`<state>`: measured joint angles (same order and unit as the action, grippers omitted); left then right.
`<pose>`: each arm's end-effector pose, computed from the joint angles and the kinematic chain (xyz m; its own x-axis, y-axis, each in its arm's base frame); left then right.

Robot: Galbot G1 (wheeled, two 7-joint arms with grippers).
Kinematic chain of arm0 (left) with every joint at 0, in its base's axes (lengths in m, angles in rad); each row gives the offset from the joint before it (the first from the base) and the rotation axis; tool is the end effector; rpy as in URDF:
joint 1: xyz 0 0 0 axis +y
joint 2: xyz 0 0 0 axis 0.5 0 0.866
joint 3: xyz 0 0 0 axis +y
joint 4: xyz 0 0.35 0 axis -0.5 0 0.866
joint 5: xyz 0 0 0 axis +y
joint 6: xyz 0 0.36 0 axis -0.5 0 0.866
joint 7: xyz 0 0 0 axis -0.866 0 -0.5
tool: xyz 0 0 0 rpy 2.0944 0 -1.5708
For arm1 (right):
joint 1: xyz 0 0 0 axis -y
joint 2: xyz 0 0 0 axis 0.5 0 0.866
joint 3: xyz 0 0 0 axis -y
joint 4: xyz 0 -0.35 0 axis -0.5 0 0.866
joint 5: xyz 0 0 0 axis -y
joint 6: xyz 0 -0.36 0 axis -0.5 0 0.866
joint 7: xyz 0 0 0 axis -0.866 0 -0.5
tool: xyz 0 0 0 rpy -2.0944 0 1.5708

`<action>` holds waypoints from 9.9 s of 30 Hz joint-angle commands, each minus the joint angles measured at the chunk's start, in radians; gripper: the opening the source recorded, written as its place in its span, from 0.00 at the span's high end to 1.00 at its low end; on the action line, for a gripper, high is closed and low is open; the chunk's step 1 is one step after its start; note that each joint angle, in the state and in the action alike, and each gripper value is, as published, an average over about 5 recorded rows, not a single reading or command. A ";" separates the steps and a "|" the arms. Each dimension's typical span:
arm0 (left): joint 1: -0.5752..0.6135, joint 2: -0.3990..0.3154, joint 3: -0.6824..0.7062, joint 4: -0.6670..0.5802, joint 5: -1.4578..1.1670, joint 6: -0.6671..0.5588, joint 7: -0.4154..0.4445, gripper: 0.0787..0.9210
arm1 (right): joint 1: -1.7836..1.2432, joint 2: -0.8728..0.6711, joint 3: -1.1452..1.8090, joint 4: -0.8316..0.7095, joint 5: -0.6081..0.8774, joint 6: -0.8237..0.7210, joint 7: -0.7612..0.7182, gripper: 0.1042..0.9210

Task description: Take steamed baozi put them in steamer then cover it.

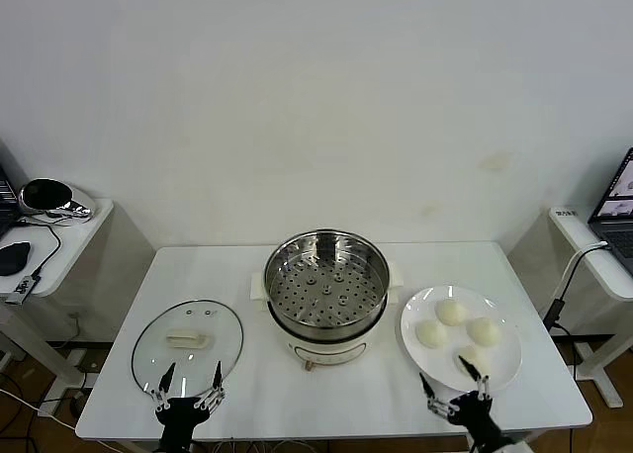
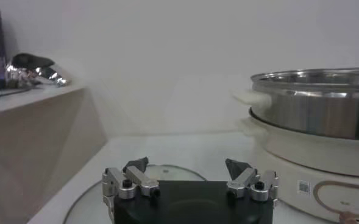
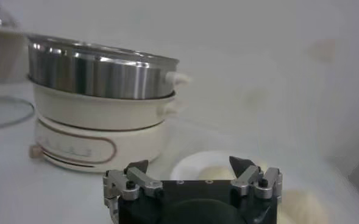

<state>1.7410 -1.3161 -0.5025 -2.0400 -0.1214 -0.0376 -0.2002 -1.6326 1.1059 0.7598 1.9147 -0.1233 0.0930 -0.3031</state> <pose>0.1299 0.0406 -0.3459 -0.9808 -0.0632 0.1843 -0.0449 0.9938 0.1019 0.1814 -0.1734 -0.3228 -0.9298 -0.2486 0.2712 -0.3606 0.7624 -0.5373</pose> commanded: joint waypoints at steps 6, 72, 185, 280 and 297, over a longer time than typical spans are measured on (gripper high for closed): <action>-0.017 0.017 -0.017 -0.005 0.093 0.020 0.036 0.12 | 0.244 -0.410 0.037 -0.132 -0.284 -0.102 -0.237 0.12; 0.038 -0.008 -0.088 -0.046 0.207 -0.004 0.043 0.12 | 1.517 -0.233 -1.339 -0.973 -0.251 -0.129 -0.828 0.30; -0.007 0.056 -0.140 -0.206 0.113 0.241 0.039 0.12 | 2.399 -0.581 -2.101 -0.232 0.368 -0.461 -0.795 0.12; -0.033 0.040 -0.153 -0.173 0.111 0.236 0.022 0.12 | 2.484 -0.530 -2.082 -0.314 0.496 -0.467 -0.796 0.39; -0.033 0.031 -0.180 -0.173 0.105 0.236 0.020 0.12 | 2.269 0.075 -2.070 -0.594 0.709 -0.644 -0.610 0.38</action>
<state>1.7091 -1.2806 -0.6772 -2.2130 -0.0164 0.1975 -0.1805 0.6822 0.9070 -1.2868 1.4580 0.4811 -0.4822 -0.9777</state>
